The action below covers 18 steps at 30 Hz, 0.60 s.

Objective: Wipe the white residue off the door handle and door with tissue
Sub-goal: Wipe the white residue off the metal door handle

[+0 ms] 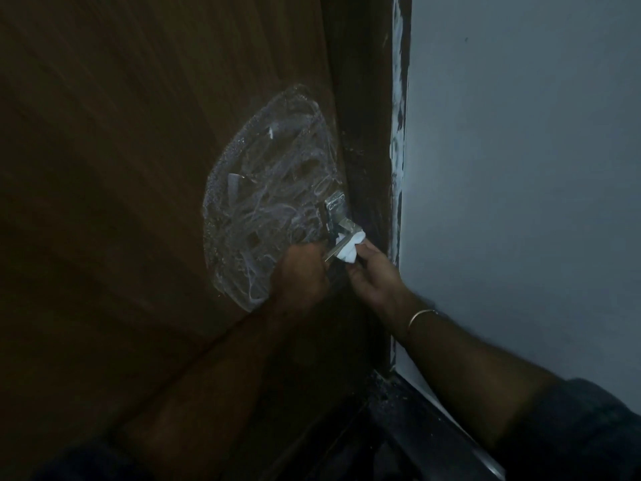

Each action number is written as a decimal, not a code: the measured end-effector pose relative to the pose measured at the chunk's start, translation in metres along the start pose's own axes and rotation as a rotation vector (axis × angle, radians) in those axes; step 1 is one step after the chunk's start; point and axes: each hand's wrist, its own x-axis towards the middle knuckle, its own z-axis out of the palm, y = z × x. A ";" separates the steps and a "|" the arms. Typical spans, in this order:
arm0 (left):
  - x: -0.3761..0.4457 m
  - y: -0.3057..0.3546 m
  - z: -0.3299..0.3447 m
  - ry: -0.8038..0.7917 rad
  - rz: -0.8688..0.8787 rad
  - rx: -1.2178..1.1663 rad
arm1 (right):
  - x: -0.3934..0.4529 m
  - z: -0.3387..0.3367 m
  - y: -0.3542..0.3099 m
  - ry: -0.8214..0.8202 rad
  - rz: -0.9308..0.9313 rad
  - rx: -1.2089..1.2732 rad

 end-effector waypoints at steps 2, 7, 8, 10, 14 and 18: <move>0.000 0.002 -0.002 -0.012 -0.019 0.012 | 0.000 0.003 -0.003 0.018 -0.034 0.003; -0.001 0.001 -0.004 -0.031 -0.011 0.017 | 0.002 0.003 -0.011 0.134 -0.023 0.039; -0.001 0.001 -0.005 -0.040 -0.010 0.014 | 0.001 0.004 -0.012 0.163 -0.056 0.029; -0.002 0.002 -0.006 -0.052 -0.020 0.010 | -0.001 0.006 -0.011 0.212 -0.132 -0.039; -0.001 0.004 -0.006 -0.056 -0.034 0.001 | 0.003 0.006 -0.009 0.287 -0.277 -0.242; -0.002 0.002 -0.005 -0.034 -0.050 0.021 | 0.001 0.002 -0.007 0.344 -0.517 -0.671</move>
